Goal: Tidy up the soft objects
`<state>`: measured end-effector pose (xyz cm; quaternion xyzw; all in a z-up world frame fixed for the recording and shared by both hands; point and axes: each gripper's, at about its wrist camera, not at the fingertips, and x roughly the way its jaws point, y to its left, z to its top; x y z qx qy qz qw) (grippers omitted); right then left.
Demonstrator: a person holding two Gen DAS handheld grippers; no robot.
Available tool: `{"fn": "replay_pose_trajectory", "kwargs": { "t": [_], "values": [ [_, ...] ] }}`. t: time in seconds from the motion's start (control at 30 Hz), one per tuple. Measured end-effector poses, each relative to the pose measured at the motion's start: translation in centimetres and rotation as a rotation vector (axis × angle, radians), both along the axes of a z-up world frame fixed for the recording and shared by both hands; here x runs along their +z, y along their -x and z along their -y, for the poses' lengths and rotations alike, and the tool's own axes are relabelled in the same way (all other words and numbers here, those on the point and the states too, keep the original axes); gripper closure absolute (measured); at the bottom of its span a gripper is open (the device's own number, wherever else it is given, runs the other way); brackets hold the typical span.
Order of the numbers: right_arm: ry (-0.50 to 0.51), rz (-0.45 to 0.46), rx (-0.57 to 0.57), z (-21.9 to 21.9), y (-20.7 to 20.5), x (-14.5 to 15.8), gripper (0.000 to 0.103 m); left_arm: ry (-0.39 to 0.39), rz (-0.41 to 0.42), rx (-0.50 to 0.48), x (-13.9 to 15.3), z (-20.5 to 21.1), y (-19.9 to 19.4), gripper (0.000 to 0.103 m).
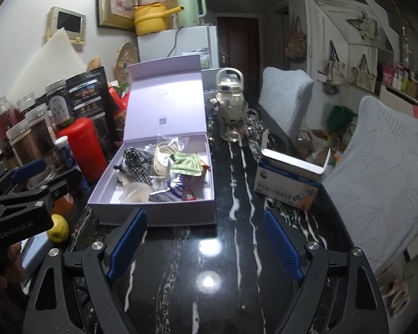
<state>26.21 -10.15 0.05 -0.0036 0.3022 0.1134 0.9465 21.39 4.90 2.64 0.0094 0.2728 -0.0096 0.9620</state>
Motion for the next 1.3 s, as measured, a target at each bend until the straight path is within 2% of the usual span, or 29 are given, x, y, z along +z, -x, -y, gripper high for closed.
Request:
{"fn": "replay_pose_trajectory", "kwargs": {
  "t": [1.3],
  "values": [
    [-0.004,0.003,-0.017,0.14,0.51,0.11,0.016,0.005,-0.001,-0.017,-0.4,0.26,0.08,0.011]
  ]
}}
